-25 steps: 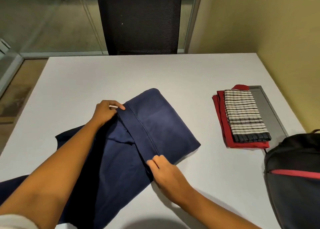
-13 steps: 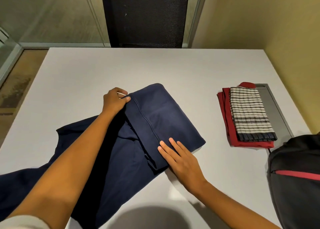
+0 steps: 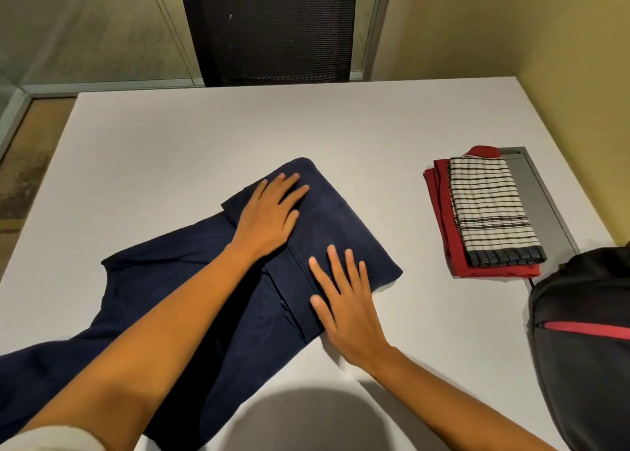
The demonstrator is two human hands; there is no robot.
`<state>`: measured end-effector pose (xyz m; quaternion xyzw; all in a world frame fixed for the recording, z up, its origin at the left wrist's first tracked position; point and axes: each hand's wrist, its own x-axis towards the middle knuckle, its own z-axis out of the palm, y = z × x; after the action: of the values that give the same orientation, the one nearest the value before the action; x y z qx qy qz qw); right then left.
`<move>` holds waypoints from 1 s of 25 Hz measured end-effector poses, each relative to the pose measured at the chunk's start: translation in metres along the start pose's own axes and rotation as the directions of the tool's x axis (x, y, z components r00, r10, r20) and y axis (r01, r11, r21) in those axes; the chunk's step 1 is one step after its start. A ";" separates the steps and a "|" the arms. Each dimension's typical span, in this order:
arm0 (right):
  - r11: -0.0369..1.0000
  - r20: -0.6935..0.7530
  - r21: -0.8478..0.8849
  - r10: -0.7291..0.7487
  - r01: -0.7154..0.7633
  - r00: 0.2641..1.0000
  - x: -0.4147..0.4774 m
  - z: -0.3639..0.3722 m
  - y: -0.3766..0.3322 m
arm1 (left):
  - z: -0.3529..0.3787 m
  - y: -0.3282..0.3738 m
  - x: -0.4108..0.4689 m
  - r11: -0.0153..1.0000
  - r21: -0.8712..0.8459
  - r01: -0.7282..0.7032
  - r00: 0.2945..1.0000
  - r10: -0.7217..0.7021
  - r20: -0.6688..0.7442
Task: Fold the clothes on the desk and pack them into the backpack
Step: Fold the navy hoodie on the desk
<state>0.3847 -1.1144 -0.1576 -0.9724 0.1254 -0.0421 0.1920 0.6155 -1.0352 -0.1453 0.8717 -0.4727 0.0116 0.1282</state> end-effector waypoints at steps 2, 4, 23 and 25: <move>0.992 0.014 -0.066 0.108 -0.107 0.994 0.013 0.011 0.009 | 0.016 -0.002 -0.003 0.996 0.093 -0.017 0.992 0.005 0.130; 0.987 0.054 -0.145 0.075 -0.066 0.996 0.022 0.019 0.024 | 0.028 -0.010 -0.004 0.988 0.156 0.017 0.982 -0.046 0.184; 0.970 0.402 -0.239 0.060 0.041 0.914 0.266 -0.051 0.125 | 0.039 -0.059 0.097 0.871 0.216 0.442 0.873 -0.473 0.117; 0.982 0.264 -0.139 0.158 -0.125 0.951 0.235 -0.025 0.088 | 0.042 -0.059 0.091 0.863 0.205 0.462 0.874 -0.482 0.063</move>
<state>0.5883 -1.2636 -0.1601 -0.9672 0.1695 0.1145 0.1509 0.7103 -1.0891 -0.1857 0.9682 -0.2480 -0.0256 0.0193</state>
